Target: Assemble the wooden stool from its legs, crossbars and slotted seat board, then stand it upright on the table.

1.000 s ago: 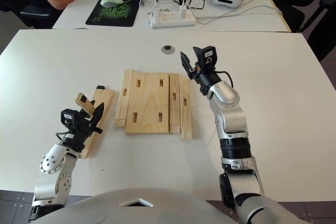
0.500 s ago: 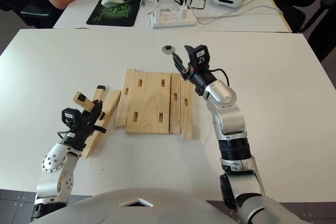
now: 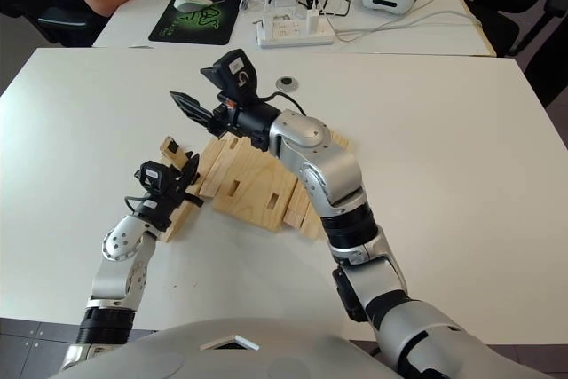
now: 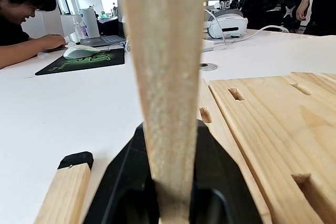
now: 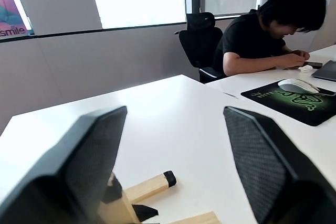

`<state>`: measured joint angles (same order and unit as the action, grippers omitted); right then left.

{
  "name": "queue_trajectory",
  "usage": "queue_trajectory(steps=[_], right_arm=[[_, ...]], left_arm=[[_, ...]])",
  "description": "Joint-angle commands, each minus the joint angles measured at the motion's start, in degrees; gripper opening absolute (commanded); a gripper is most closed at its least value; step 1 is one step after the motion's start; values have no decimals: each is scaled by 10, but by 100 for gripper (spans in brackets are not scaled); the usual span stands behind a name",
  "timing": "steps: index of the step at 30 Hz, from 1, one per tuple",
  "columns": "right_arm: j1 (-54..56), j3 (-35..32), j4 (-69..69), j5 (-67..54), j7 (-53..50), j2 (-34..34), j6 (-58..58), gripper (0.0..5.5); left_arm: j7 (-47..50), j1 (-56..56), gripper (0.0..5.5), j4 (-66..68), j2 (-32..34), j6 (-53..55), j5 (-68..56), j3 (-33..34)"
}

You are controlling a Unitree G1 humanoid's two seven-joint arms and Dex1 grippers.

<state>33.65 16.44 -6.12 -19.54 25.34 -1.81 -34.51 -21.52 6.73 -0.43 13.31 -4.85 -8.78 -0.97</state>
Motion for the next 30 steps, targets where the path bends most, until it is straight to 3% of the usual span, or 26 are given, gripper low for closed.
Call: queue_trajectory(steps=[1,7,16,30], right_arm=[[17,12,23,8,17,-11,21,252],[7,5,29,19,13,-16,52,152],[-15,39,27,41,29,-17,89,4],[60,-14,130,78,-16,-52,178,0]], left_arm=[[-7,-7,41,13,-12,52,8,-33],[-16,-21,41,-7,-27,84,19,-84],[1,-45,41,-9,-35,104,36,-100],[-10,-52,41,4,-37,100,47,-117]])
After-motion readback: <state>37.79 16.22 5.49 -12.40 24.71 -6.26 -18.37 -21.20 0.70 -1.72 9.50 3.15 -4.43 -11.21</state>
